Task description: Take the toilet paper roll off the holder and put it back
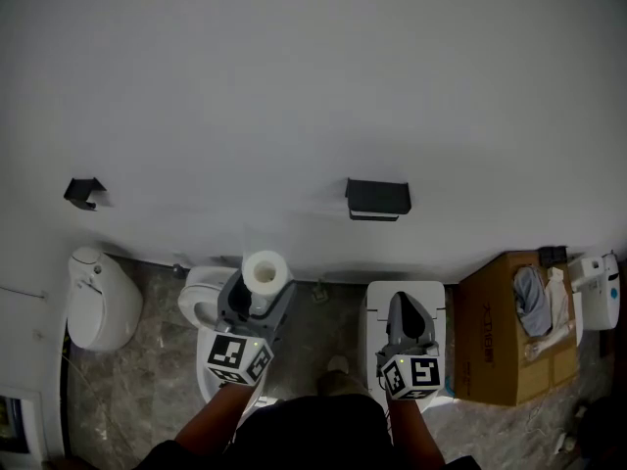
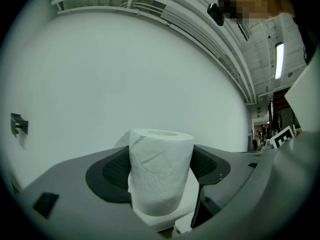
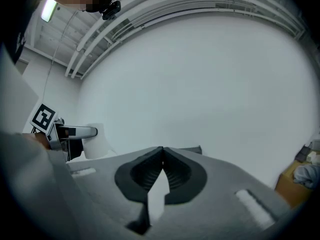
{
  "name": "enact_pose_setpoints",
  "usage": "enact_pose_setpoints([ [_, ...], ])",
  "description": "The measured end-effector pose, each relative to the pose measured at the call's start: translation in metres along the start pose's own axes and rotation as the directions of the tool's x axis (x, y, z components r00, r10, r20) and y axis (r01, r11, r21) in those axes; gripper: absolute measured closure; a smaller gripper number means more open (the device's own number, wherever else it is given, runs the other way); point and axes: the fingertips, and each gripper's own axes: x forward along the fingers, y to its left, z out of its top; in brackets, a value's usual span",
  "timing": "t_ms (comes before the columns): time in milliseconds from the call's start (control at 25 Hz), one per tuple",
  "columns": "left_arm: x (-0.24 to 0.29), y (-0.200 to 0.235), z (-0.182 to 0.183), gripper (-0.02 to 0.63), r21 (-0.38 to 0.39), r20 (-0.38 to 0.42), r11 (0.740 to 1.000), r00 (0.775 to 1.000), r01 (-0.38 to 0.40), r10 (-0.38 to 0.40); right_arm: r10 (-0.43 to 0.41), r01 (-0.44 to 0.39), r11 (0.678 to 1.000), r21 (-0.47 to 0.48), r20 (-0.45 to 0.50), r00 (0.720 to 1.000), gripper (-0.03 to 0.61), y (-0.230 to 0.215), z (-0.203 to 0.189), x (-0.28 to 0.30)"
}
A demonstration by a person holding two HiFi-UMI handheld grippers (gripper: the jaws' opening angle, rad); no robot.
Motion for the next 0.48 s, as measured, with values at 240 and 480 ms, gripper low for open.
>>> enact_pose_setpoints([
  [240,-0.054,0.009,-0.027,0.25,0.028,-0.032,1.0,0.999,0.004,-0.003,0.021,-0.021,1.0,0.009,-0.017,1.0,0.58,0.049,-0.006,-0.028],
  [480,-0.085,0.003,-0.039,0.25,0.011,-0.039,1.0,0.999,0.021,-0.02,0.009,-0.01,0.999,-0.041,-0.021,1.0,0.58,0.071,-0.008,-0.053],
])
